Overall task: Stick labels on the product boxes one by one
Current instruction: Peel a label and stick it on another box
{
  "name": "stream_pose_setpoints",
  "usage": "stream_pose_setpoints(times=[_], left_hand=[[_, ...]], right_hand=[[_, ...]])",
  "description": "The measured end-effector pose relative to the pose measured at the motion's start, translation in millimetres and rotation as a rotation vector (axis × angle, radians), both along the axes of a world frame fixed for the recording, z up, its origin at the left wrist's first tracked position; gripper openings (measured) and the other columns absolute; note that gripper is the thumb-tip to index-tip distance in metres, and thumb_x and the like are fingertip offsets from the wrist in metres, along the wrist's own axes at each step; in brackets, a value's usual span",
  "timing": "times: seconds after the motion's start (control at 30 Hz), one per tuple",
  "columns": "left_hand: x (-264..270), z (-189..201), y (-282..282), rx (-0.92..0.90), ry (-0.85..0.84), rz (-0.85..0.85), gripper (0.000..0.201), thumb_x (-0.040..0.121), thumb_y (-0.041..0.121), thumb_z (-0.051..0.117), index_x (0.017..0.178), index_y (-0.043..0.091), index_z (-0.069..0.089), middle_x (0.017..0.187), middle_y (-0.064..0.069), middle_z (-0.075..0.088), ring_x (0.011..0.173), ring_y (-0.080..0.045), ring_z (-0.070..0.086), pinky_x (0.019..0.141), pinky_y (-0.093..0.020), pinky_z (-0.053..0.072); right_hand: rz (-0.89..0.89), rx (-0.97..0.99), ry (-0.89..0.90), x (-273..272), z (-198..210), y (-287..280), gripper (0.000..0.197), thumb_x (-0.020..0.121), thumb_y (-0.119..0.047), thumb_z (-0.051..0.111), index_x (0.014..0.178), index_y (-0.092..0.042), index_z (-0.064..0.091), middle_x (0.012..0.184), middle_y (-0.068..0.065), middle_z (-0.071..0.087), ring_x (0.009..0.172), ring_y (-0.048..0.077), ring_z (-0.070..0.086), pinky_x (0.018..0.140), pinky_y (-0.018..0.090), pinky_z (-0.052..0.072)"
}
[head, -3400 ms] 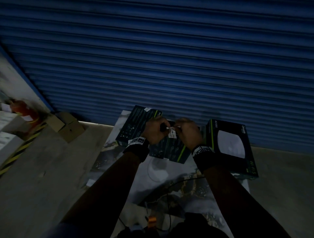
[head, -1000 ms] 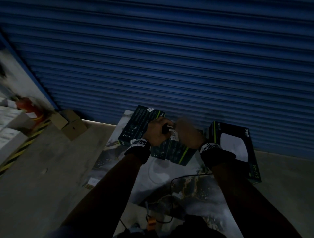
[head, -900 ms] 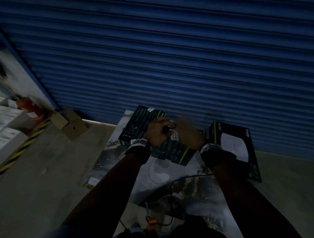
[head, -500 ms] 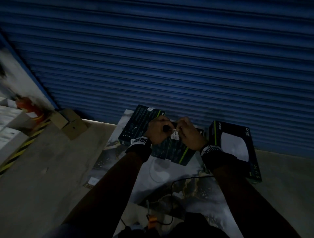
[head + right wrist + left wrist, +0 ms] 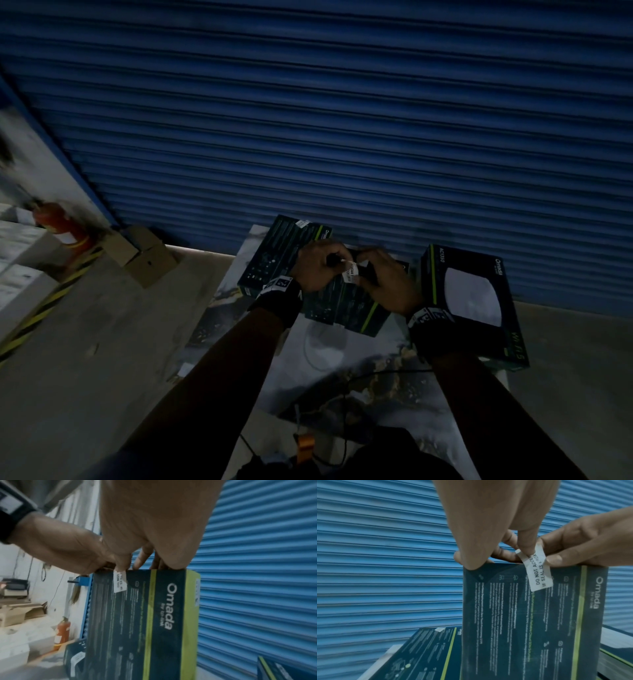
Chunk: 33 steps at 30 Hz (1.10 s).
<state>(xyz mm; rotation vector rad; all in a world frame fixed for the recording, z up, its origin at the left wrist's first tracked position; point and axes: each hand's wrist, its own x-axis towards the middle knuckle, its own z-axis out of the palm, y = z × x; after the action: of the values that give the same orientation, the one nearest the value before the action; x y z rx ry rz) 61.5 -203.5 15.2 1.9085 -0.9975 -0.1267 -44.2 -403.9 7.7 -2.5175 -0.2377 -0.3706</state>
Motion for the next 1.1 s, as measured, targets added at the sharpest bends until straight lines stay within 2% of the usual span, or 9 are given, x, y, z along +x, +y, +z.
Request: stream_pose_setpoints(times=[0.23,0.33,0.47,0.6,0.73,0.83,0.93,1.0,1.1], left_hand=[[-3,3,1,-0.052,0.150,-0.046,0.011,0.093,0.024,0.073,0.104,0.023,0.074,0.094,0.008,0.072,0.092,-0.014,0.069,0.084,-0.041,0.057],[-6,7,5,-0.058,0.327,-0.015,0.035,0.095,0.025,0.073,0.129,0.029,0.063,0.098,0.003,0.077,0.111,-0.014,0.068,0.099,-0.036,0.052],[-12,9,7,-0.017,0.284,0.032,0.053,0.089,0.031,0.080,0.137,0.024,0.059,0.116,0.006,0.072,0.112,-0.009,0.066,0.098,-0.026,0.051],[-15,10,7,0.023,0.111,0.030,0.043,0.086,0.034,0.082,0.123,0.018,0.069,0.119,0.006,0.066,0.108,-0.004,0.062,0.094,-0.018,0.049],[-13,2,12,-0.007,0.006,-0.044,0.022,0.088,0.033,0.081,0.101,0.017,0.074,0.105,0.001,0.070,0.100,-0.017,0.067,0.090,-0.038,0.055],[-16,1,12,0.009,-0.090,-0.005,0.015,0.085,0.031,0.083,0.087,0.018,0.075,0.094,0.004,0.071,0.101,-0.016,0.065,0.093,-0.032,0.051],[-18,1,10,0.015,-0.064,-0.005,0.015,0.084,0.032,0.084,0.082,0.020,0.074,0.087,0.013,0.066,0.094,-0.011,0.063,0.091,-0.038,0.053],[-14,-1,12,0.041,-0.028,-0.022,0.015,0.086,0.034,0.083,0.083,0.023,0.074,0.092,0.015,0.068,0.107,-0.016,0.064,0.098,-0.041,0.051],[-17,3,19,0.111,0.061,-0.032,0.014,0.087,0.032,0.081,0.086,0.019,0.075,0.111,0.008,0.073,0.136,-0.008,0.043,0.114,-0.033,0.032]], right_hand=[[-0.126,0.051,-0.035,1,-2,12,0.013,0.090,-0.029,0.076,0.096,-0.021,0.067,0.131,0.001,0.060,0.120,0.019,0.056,0.095,0.024,0.042],[-0.149,0.090,-0.046,2,1,17,0.009,0.091,-0.029,0.074,0.091,-0.024,0.066,0.129,0.000,0.062,0.117,0.018,0.057,0.095,0.029,0.045],[-0.125,0.133,-0.057,0,2,16,0.011,0.094,-0.032,0.070,0.092,-0.022,0.069,0.128,0.000,0.063,0.116,0.018,0.058,0.097,0.034,0.048],[-0.112,0.124,-0.052,-3,2,17,0.006,0.095,-0.028,0.070,0.097,-0.023,0.069,0.130,-0.001,0.063,0.119,0.019,0.057,0.100,0.037,0.048],[-0.077,0.158,-0.032,-7,4,15,0.011,0.095,-0.018,0.068,0.105,-0.021,0.066,0.132,0.001,0.063,0.122,0.020,0.056,0.102,0.043,0.048],[-0.083,0.210,0.083,-10,12,5,0.038,0.088,-0.023,0.078,0.118,-0.023,0.054,0.133,0.000,0.060,0.119,0.017,0.059,0.098,0.042,0.051],[-0.005,0.027,0.226,-14,13,-1,0.060,0.083,-0.022,0.083,0.132,-0.021,0.048,0.149,0.004,0.045,0.135,0.022,0.046,0.112,0.040,0.042],[-0.010,-0.035,0.206,-12,9,-1,0.055,0.086,-0.015,0.078,0.131,-0.024,0.047,0.150,0.004,0.043,0.137,0.024,0.043,0.111,0.043,0.042],[-0.023,-0.058,0.176,-12,9,2,0.050,0.090,-0.013,0.073,0.128,-0.028,0.045,0.147,0.004,0.045,0.133,0.026,0.045,0.106,0.045,0.045]])
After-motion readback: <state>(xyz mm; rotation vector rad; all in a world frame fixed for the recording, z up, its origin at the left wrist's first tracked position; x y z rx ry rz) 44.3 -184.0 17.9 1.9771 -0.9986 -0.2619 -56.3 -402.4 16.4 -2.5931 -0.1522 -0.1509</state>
